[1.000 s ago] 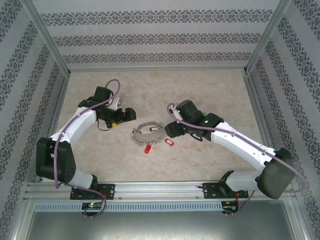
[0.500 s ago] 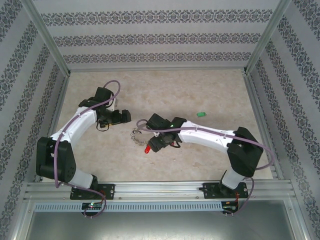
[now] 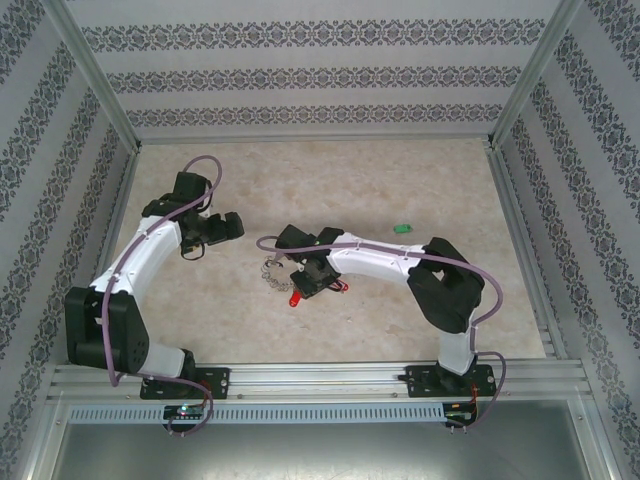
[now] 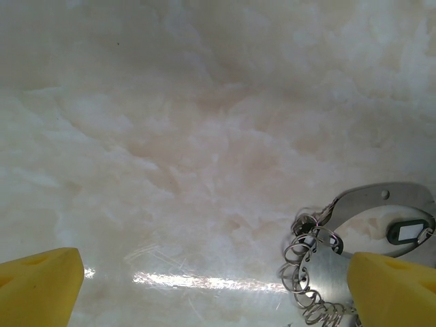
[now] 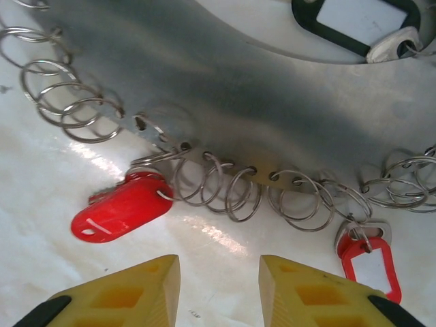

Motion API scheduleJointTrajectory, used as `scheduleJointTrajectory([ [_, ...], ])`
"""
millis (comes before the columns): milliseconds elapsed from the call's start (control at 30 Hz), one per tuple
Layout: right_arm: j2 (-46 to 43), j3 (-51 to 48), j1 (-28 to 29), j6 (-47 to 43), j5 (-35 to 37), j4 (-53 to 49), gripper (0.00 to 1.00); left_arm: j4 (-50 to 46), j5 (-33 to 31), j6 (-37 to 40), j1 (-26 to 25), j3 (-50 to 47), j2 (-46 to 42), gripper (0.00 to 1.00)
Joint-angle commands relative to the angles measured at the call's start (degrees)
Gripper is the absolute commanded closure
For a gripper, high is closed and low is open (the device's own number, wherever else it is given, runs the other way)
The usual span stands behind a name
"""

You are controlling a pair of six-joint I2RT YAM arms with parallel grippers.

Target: Put the keys on the keyring

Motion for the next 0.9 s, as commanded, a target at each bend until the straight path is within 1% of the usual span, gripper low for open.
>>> scheduleJointTrajectory([
  [0,1.0,0.5,-1.2,2.0,0.2,0.4,0.64,1.0,-1.7,-1.1,0.1,-1.2,-1.0,0.0],
  [200,1.1,-1.6,-2.3,1.7,-1.9,3.4,0.64,1.3,-5.3,-1.6,0.1,-3.1,-3.4,0.0],
  [433,2.1,-1.5,-2.7,0.7,-4.1,4.3,0.61,1.7,-5.1,-1.9,0.1,-5.6,-5.0,0.0],
  [600,3.2,-1.1,-2.7,0.6,-3.5,4.1,0.59,0.5,-6.3,-1.9,0.1,-4.5,-5.1,0.0],
  [700,4.4,0.1,-2.7,0.5,-2.7,2.9,0.62,0.5,-6.6,-2.1,0.1,-4.0,-5.1,0.0],
  [867,3.7,-0.4,-2.7,0.8,-0.9,3.2,0.63,-0.8,-6.6,-2.5,0.1,-2.1,-5.1,0.0],
])
